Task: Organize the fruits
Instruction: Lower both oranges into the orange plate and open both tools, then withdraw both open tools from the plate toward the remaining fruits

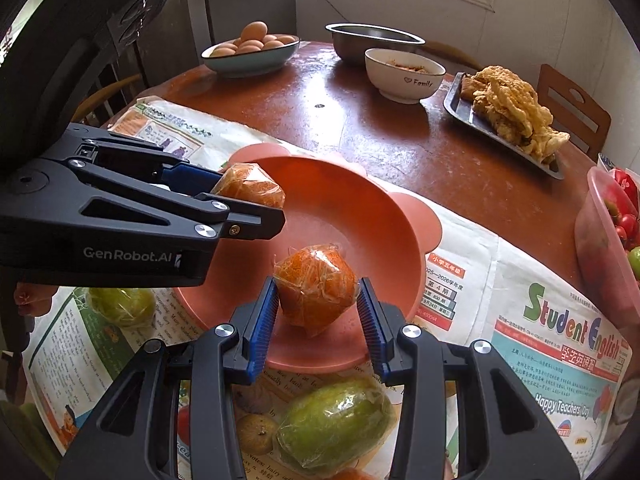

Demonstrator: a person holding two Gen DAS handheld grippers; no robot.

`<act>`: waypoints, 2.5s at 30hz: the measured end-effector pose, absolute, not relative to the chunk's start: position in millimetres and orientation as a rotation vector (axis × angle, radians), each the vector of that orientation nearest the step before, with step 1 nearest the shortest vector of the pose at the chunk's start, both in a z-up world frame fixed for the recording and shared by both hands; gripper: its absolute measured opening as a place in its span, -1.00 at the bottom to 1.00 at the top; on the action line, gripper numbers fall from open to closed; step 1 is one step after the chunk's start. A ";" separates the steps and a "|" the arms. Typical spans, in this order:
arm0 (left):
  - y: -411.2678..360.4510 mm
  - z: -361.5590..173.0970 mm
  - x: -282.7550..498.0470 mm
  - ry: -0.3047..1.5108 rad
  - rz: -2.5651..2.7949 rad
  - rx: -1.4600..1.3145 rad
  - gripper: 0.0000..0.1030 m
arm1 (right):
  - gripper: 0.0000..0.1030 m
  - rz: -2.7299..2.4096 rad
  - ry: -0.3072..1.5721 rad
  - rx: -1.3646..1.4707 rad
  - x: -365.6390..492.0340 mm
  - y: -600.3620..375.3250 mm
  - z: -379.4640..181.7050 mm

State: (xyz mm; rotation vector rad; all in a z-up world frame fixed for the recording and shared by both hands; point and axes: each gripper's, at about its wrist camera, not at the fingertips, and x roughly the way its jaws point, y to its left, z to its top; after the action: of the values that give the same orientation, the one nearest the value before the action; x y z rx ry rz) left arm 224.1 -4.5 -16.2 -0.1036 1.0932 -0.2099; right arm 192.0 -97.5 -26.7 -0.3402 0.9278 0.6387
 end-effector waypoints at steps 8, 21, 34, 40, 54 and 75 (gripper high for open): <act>-3.5 -17.5 226.8 1.091 -0.212 -0.105 -0.37 | -0.18 0.641 0.931 -0.344 193.3 -95.7 -28.9; -0.8 -14.2 223.9 1.075 -0.210 -0.111 -0.29 | 0.13 0.627 0.898 -0.340 190.5 -98.8 -21.4; 1.0 -1.6 216.0 1.035 -0.186 -0.094 0.15 | 0.28 0.600 0.871 -0.301 182.6 -112.4 -12.9; 3.3 7.6 208.8 1.008 -0.175 -0.087 0.33 | 0.36 0.587 0.855 -0.298 180.7 -115.1 -6.5; 15.1 21.8 193.8 0.967 -0.143 -0.115 0.71 | 0.58 0.539 0.798 -0.270 169.5 -127.9 14.0; 34.7 59.7 157.2 0.862 -0.089 -0.143 0.81 | 0.85 0.459 0.694 -0.226 146.7 -157.8 55.6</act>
State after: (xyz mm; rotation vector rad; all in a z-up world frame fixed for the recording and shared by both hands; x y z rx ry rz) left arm 157.2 34.7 59.7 -0.1432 0.8620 -0.0893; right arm 146.7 -157.8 55.6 -0.2262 0.6937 0.4589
